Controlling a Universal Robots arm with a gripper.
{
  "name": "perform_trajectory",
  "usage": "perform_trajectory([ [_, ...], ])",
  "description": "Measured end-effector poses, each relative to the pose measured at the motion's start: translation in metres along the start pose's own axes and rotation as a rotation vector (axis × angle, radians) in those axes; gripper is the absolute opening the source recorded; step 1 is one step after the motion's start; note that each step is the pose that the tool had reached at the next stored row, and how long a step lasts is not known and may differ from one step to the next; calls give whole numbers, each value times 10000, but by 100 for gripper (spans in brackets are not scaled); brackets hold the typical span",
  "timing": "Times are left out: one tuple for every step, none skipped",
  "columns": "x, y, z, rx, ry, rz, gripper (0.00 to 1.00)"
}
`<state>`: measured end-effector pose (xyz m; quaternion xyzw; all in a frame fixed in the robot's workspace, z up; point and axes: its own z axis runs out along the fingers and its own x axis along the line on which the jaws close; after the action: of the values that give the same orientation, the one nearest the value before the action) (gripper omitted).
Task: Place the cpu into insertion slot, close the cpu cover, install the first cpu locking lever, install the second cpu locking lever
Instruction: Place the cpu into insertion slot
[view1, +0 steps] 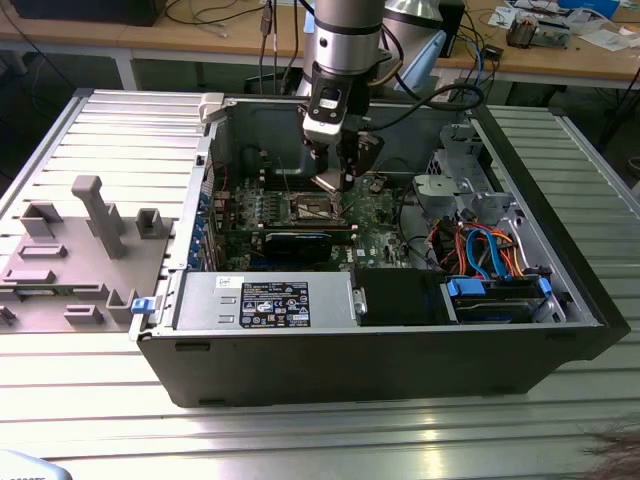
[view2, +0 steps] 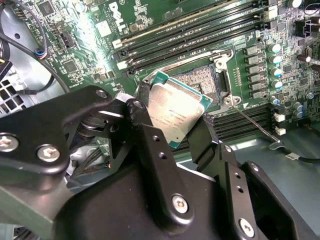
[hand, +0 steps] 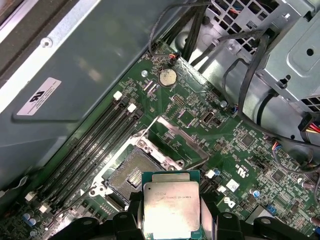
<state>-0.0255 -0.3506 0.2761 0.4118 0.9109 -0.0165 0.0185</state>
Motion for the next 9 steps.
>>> perform_trajectory([
  [0, 0, 1, 2, -2, 15, 55],
  [0, 0, 2, 6, -5, 39, 55],
  [0, 0, 3, 9, -7, 54, 55],
  [0, 0, 3, 11, -8, 65, 55],
  [0, 0, 3, 14, -11, 80, 55],
  [0, 0, 4, 19, -14, 104, 55],
  [0, 0, 5, 21, -16, 116, 55],
  [0, 0, 5, 23, -18, 127, 55],
  [0, 0, 6, 25, -19, 139, 55],
])
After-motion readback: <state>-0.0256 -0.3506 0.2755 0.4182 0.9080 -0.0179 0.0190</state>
